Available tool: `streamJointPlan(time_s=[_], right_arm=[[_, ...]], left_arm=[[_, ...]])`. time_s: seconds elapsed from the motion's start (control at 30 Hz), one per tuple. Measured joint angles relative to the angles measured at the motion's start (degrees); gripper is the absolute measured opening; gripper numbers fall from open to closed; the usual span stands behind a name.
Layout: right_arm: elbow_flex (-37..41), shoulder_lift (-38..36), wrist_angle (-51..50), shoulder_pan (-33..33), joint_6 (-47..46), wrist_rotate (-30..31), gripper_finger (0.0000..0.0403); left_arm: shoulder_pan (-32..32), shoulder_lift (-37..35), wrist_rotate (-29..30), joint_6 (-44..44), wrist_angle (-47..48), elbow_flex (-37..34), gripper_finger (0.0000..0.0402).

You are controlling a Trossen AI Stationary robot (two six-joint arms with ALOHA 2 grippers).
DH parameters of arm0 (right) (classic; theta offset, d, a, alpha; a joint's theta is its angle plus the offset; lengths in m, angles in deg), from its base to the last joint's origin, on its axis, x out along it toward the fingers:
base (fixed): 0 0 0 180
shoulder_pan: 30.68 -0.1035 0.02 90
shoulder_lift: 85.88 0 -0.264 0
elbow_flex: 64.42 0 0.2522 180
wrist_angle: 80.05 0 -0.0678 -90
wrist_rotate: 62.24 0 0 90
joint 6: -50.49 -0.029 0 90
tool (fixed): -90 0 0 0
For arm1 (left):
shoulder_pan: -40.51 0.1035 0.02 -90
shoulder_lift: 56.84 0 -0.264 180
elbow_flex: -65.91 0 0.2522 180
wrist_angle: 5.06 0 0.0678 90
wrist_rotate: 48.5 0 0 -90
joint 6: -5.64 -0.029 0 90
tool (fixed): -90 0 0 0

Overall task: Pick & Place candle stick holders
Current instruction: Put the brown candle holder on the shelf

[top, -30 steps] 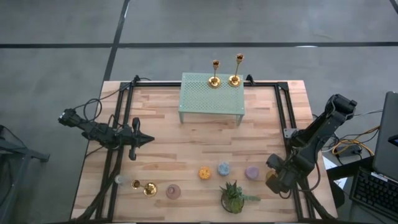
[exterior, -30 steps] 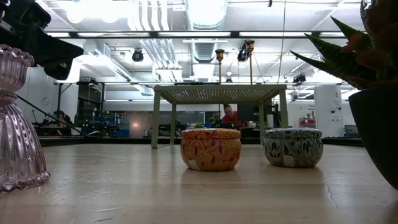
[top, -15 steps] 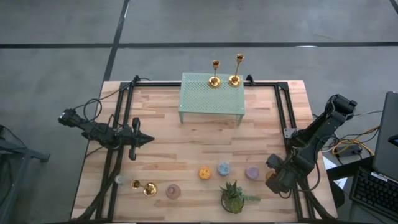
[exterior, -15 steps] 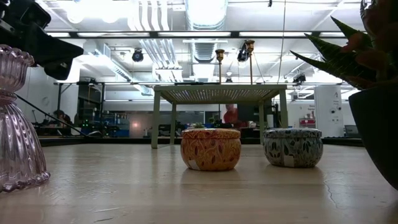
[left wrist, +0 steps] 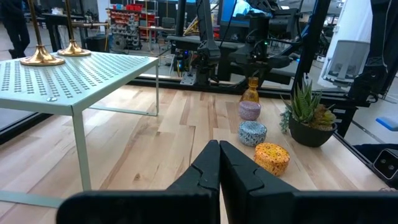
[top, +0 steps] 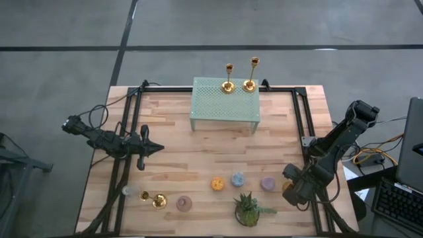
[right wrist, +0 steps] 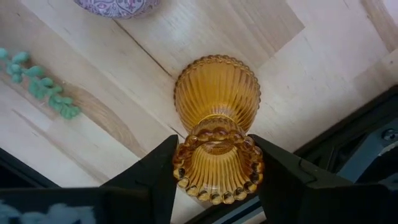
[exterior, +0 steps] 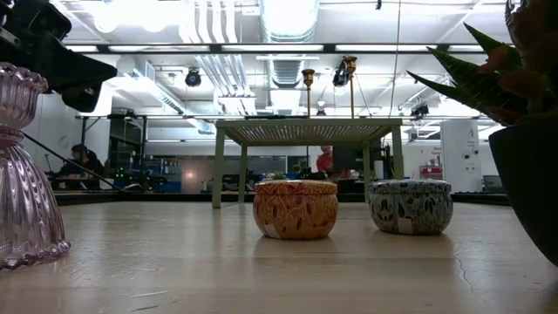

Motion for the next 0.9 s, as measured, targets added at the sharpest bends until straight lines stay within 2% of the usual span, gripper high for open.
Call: streamJointPlan(time_s=[0.17, 0.4, 0.57, 0.9], right_arm=[[-2.8, -0.6, -3.5, 2.2, 2.1, -0.1, 0.0164], [-12.7, -0.7, -16.7, 8.5, 9.0, 2.8, 0.0171], [-20.8, -0.8, -22.4, 15.7, 16.9, 6.4, 0.0165], [-33.2, -0.8, -23.1, 34.6, 37.4, 9.7, 0.0168]], left_arm=[[0.0, 0.0, 0.0, 0.0, 0.0, 0.0, 0.0005], [0.0, 0.0, 0.0, 0.0, 0.0, 0.0, 0.0005], [0.0, 0.0, 0.0, 0.0, 0.0, 0.0, 0.0005], [0.0, 0.0, 0.0, 0.0, 0.0, 0.0, 0.0005]])
